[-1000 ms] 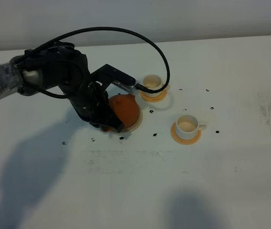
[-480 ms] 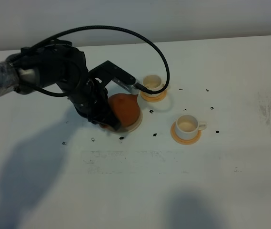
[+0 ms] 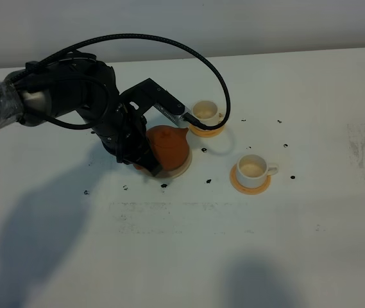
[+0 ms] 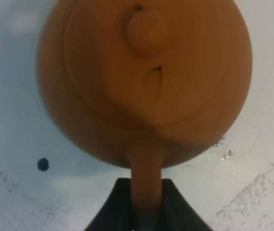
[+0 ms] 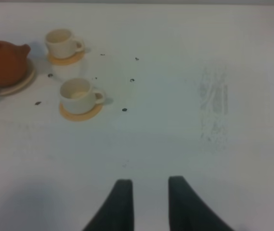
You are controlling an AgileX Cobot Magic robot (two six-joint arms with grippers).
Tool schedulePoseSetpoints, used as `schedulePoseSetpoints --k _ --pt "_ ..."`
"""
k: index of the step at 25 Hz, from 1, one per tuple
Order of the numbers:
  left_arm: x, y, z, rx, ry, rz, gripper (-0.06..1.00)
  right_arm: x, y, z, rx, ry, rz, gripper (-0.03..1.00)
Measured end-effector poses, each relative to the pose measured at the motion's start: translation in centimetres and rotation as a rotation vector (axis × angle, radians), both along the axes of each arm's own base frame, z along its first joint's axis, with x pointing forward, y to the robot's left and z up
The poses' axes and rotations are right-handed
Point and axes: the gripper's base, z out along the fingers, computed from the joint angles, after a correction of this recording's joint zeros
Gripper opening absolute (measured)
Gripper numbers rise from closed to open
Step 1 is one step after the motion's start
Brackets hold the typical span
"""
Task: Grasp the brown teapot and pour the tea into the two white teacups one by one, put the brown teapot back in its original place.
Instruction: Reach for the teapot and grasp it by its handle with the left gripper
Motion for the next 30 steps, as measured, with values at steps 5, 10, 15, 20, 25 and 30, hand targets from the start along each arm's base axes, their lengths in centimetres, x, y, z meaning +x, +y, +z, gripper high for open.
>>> schedulePoseSetpoints --k 5,10,15,20,25,30 --pt "0.0 -0.2 0.0 0.008 -0.019 -0.033 0.11 0.0 0.0 0.0 0.000 0.000 0.000 0.20" --pt "0.1 -0.6 0.2 0.005 -0.056 -0.069 0.11 0.0 0.0 0.0 0.000 0.000 0.000 0.20" --pt "0.1 -0.9 0.1 -0.001 -0.073 -0.077 0.11 0.0 0.0 0.0 0.000 0.000 0.000 0.20" --pt "0.1 -1.0 0.2 -0.007 -0.084 -0.074 0.11 0.0 0.0 0.0 0.000 0.000 0.000 0.20" --pt "0.2 -1.1 0.2 -0.022 -0.088 -0.066 0.11 0.0 0.0 0.0 0.000 0.000 0.000 0.20" --pt "0.3 -1.1 0.2 -0.032 -0.098 -0.061 0.11 0.0 0.0 0.0 0.000 0.000 0.000 0.20"
